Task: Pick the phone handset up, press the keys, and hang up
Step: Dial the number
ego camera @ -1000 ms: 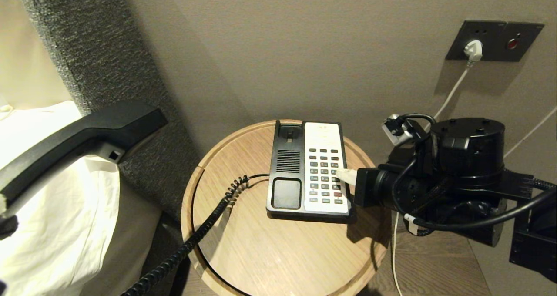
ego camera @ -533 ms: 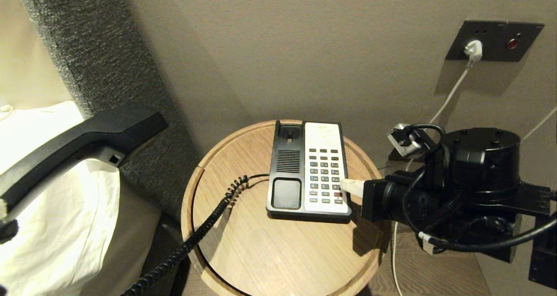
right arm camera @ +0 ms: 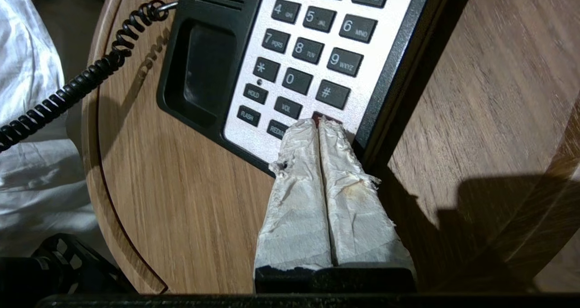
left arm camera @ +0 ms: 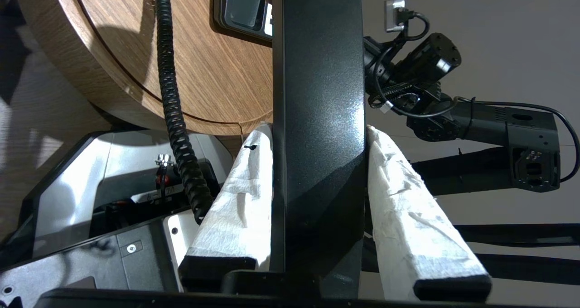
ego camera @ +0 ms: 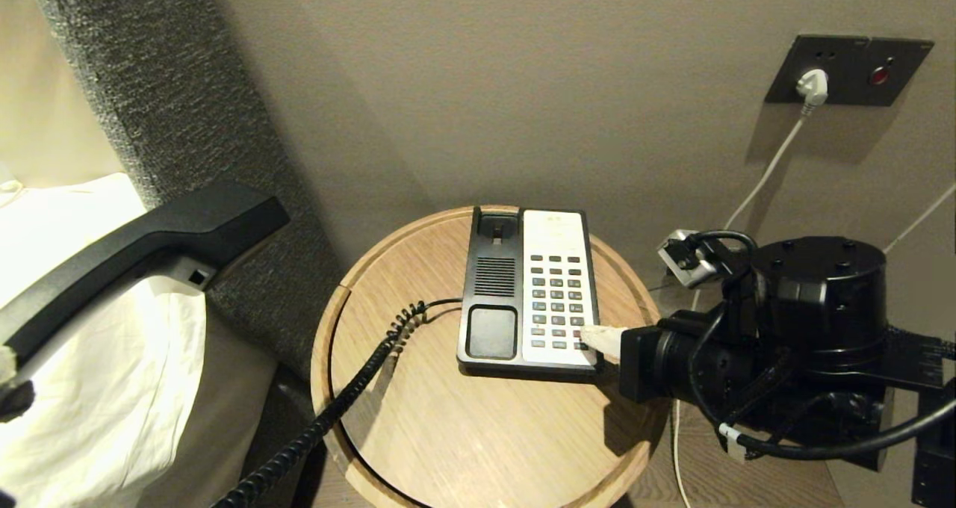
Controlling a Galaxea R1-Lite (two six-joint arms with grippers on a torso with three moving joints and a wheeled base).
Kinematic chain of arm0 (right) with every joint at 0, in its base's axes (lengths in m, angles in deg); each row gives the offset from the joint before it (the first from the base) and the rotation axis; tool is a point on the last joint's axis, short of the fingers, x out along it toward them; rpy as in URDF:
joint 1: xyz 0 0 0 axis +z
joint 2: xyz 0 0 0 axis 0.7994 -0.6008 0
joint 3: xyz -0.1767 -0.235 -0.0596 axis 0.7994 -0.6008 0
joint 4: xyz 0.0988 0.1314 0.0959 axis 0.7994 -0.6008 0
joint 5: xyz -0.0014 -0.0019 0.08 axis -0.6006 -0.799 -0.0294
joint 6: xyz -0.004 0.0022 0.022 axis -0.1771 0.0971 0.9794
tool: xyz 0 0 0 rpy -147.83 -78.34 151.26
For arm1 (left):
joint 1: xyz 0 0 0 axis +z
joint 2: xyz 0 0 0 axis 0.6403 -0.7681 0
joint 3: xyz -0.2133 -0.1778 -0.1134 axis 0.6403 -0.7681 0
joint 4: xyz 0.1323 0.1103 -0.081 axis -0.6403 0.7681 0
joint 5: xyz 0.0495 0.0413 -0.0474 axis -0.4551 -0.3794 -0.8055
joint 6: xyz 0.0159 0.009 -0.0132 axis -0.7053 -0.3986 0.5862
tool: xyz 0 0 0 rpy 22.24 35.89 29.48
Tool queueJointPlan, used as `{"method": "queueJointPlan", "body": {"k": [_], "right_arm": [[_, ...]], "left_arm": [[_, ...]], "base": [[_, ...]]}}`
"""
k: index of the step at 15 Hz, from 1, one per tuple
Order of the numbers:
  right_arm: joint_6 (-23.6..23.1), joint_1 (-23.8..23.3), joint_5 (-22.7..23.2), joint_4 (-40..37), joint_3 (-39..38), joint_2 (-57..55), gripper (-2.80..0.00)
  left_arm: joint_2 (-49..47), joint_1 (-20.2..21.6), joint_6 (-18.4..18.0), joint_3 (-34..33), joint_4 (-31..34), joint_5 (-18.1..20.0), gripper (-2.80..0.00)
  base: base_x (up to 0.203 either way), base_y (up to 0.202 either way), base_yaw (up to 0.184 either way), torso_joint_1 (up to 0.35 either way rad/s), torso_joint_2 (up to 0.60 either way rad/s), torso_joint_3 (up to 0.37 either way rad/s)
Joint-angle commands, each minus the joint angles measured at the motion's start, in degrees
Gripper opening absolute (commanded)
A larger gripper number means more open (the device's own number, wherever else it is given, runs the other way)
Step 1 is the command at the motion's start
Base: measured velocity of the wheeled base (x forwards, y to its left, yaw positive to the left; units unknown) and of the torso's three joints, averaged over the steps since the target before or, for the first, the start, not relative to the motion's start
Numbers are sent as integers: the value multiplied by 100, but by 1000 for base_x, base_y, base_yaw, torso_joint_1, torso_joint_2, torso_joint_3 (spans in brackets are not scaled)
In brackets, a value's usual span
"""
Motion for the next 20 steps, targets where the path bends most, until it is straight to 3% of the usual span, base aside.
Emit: {"method": "queueJointPlan", "body": {"k": [1,20], "right_arm": [[5,4,-2,19,-24,-33,-280],[22,-9,7,153,-152,92,-280]], "left_arm": [[-8,-3,28,0,22,-5,-280],[-113,-11,4,50,20,-5,-280]], "base": [[0,0,0,0,0,0],[0,0,0,0,0,0]]}}
